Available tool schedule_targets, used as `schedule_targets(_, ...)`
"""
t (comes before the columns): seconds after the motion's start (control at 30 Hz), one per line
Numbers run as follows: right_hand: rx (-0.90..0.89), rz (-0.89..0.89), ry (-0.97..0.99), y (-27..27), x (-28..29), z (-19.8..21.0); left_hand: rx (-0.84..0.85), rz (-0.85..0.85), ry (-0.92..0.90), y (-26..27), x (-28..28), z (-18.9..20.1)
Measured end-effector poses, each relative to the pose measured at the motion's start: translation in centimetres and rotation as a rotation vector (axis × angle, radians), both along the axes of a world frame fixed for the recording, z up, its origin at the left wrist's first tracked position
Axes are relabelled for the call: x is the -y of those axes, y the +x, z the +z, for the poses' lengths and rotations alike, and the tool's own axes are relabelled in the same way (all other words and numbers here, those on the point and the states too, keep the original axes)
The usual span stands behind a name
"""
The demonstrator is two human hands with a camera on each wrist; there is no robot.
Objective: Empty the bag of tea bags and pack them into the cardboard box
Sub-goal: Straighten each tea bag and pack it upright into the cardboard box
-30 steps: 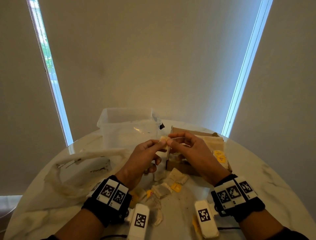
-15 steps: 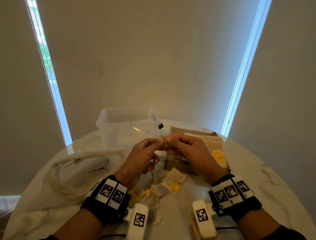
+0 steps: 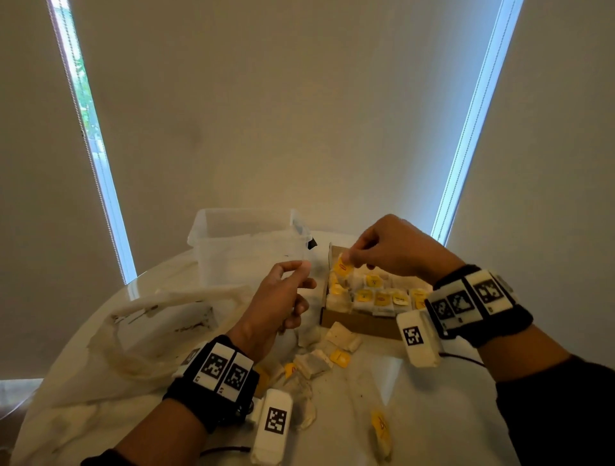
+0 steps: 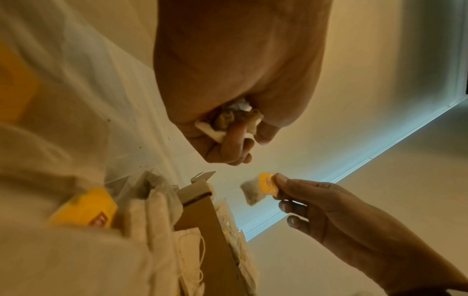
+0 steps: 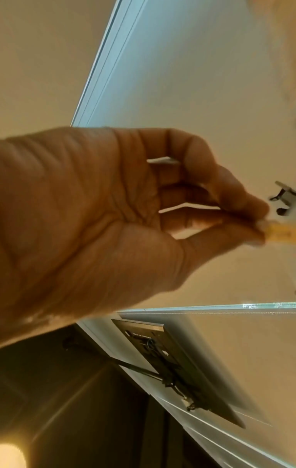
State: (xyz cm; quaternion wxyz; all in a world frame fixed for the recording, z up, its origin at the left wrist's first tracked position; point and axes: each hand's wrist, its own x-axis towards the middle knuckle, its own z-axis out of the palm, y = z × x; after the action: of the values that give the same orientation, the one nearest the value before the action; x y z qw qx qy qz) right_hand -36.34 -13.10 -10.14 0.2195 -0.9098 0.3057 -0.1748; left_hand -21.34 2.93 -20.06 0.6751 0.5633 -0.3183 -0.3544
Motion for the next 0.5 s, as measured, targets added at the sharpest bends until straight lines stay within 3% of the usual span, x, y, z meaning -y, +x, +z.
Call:
schedule_targets(0.17, -0.196, 0.120, -0.003, 0.8, -0.3, 1.1, 0.104, -0.064, -0.034, -0.3, -0.4, 0.3)
schedule_targets(0.5, -0.145, 0.198, 0.166, 1.1, -1.2, 0.5, 0.107, -0.061, -0.028, -0.2, -0.1, -0.1)
